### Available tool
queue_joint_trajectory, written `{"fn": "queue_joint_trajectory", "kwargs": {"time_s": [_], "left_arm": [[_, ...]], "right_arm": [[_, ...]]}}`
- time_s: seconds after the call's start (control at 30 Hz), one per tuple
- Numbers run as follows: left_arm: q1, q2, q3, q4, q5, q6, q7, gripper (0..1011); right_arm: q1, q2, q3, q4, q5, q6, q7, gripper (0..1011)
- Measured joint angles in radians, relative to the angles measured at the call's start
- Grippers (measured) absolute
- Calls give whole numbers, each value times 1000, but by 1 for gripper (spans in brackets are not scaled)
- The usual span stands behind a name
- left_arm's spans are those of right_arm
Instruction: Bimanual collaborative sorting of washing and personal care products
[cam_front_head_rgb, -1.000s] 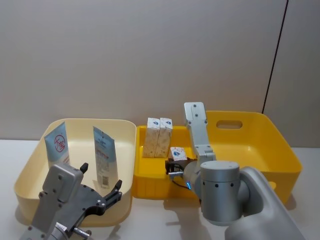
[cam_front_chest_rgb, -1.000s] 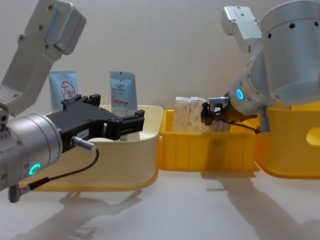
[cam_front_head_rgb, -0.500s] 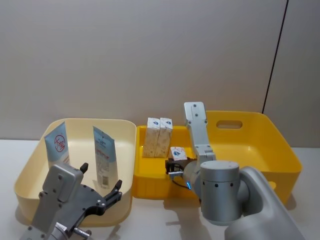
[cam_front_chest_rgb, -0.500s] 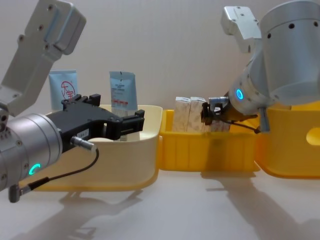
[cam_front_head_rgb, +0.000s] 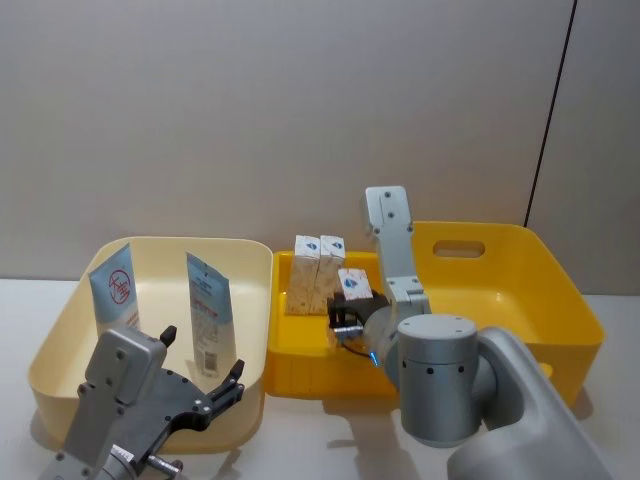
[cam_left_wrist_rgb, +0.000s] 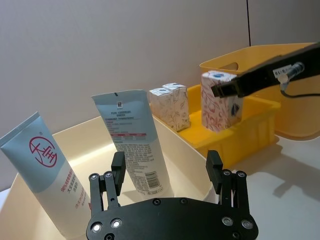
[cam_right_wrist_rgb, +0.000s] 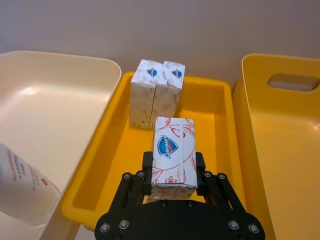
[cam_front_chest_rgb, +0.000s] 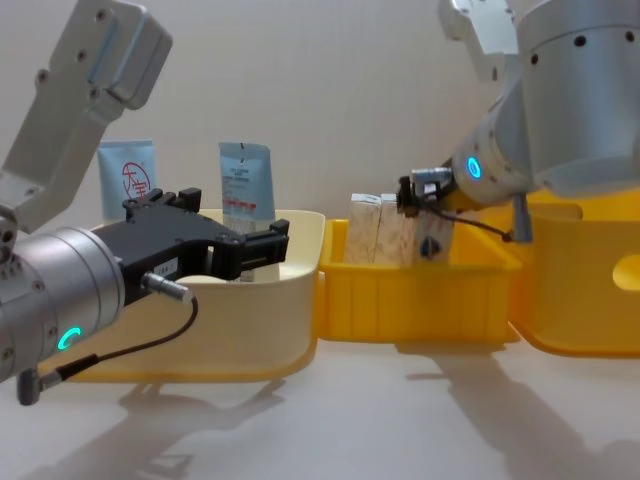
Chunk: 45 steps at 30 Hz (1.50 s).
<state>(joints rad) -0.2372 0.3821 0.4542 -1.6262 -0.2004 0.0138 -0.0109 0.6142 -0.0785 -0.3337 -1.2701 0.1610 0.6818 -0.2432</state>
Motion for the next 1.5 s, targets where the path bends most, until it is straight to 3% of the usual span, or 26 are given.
{"fn": "queue_joint_trajectory", "kwargs": {"time_s": [0.73,0.93,1.13,1.2,1.5], "left_arm": [[0,0,0,0,0,0,0,1003],[0,0,0,0,0,0,0,1003],[0,0,0,0,0,0,0,1003],[0,0,0,0,0,0,0,1004],[0,0,0,0,0,0,0,1003]], "right_arm": [[10,38,-33,-86,-86,-185,-3,452],[28,90,-40,-117,-144,-229,-12,452],[42,136,-38,-130,-176,-241,-8,452],[53,169,-31,-132,-189,-245,5,452],[85,240,-16,-109,-201,-228,78,452]]}}
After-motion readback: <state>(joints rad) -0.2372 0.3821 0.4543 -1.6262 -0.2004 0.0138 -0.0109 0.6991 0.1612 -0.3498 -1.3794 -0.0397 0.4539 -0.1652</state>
